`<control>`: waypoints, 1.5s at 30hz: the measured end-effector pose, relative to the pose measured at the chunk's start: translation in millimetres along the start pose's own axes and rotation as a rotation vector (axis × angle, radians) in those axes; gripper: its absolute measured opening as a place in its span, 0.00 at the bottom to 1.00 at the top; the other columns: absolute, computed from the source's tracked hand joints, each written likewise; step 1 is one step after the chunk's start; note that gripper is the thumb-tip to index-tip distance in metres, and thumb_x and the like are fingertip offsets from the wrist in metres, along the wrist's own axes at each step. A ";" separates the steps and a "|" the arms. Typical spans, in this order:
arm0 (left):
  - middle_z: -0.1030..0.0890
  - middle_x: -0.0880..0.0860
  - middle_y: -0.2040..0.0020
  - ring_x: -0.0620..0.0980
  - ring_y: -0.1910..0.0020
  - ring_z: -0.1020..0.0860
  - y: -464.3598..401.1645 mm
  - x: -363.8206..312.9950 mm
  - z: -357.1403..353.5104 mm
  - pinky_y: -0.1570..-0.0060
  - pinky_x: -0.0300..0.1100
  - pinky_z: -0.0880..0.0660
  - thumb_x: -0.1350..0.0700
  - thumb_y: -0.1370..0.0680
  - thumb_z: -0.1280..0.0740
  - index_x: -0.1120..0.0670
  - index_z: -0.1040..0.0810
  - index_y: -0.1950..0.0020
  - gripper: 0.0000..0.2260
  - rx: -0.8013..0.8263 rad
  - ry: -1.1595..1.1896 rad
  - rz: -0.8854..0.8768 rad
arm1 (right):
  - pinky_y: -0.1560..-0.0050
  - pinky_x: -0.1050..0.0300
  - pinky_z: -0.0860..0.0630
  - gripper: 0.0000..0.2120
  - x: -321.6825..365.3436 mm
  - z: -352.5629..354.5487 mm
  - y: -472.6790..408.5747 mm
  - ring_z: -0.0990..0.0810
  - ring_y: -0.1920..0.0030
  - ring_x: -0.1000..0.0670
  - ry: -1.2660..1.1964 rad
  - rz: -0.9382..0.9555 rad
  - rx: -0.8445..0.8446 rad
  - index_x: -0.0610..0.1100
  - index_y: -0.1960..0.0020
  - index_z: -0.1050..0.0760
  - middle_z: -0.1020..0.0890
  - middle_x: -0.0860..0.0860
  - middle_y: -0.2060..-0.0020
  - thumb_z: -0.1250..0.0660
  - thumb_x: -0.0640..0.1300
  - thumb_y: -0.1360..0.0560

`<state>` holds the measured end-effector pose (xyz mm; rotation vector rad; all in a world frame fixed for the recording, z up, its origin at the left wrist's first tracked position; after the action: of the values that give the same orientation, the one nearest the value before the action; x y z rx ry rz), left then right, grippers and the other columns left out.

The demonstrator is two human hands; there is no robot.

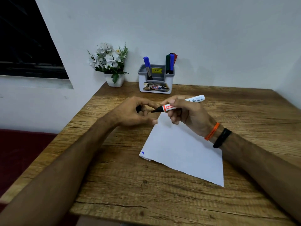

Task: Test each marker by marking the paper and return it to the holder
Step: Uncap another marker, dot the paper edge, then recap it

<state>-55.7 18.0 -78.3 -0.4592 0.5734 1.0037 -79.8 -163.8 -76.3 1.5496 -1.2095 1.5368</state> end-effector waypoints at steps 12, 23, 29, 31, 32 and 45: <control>0.17 0.43 0.47 0.44 0.48 0.21 3.0 -1.7 -9.3 0.45 0.51 0.23 0.44 0.36 0.29 0.33 0.23 0.41 0.23 0.173 -0.155 -0.072 | 0.68 0.59 0.21 0.11 -15.1 -39.6 34.3 0.18 0.67 0.48 0.219 -0.092 0.150 0.35 0.50 0.17 0.16 0.43 0.65 0.26 0.39 0.30; 0.26 0.41 0.48 0.37 0.51 0.30 3.1 -1.7 -4.6 0.52 0.37 0.34 0.43 0.36 0.23 0.37 0.28 0.32 0.33 0.347 -0.292 -0.035 | 0.73 0.61 0.23 0.04 -21.0 -40.9 42.6 0.20 0.73 0.53 0.382 -0.065 0.126 0.36 0.53 0.16 0.17 0.45 0.69 0.29 0.34 0.27; 0.25 0.43 0.43 0.40 0.47 0.30 2.1 -1.0 -5.8 0.52 0.37 0.35 0.38 0.39 0.25 0.36 0.28 0.32 0.36 0.363 -0.277 -0.020 | 0.74 0.62 0.24 0.04 -22.7 -42.9 43.5 0.20 0.74 0.53 0.429 -0.037 0.147 0.37 0.53 0.15 0.16 0.45 0.70 0.27 0.35 0.27; 0.25 0.45 0.40 0.42 0.44 0.29 1.7 0.1 -6.1 0.49 0.39 0.34 0.36 0.41 0.26 0.36 0.29 0.32 0.37 0.371 -0.274 -0.012 | 0.74 0.62 0.24 0.04 -22.4 -42.4 43.5 0.20 0.74 0.53 0.427 -0.033 0.146 0.39 0.54 0.15 0.16 0.45 0.70 0.27 0.35 0.27; 0.25 0.46 0.39 0.43 0.43 0.29 1.7 0.4 -6.1 0.47 0.40 0.33 0.36 0.41 0.26 0.36 0.28 0.32 0.38 0.371 -0.272 -0.012 | 0.74 0.62 0.24 0.04 -22.1 -42.4 43.7 0.20 0.74 0.53 0.430 -0.027 0.148 0.40 0.54 0.15 0.16 0.46 0.71 0.27 0.35 0.28; 0.26 0.43 0.43 0.40 0.47 0.30 2.5 -0.1 -5.7 0.51 0.38 0.35 0.35 0.43 0.28 0.35 0.28 0.33 0.38 0.370 -0.252 0.003 | 0.74 0.62 0.24 0.04 -22.8 -42.6 43.5 0.19 0.74 0.53 0.467 -0.040 0.150 0.39 0.53 0.15 0.16 0.48 0.71 0.27 0.37 0.27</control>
<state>-59.3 15.7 -82.8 -0.0027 0.5169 0.9159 -133.9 -137.5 -100.8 1.1953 -0.8098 1.8635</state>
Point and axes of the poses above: each hand's wrist, its own y-axis away from the middle knuckle, its own z-axis out of the back of the hand, x = y × z, the point moved 4 cm from there along -y, towards the middle knuckle
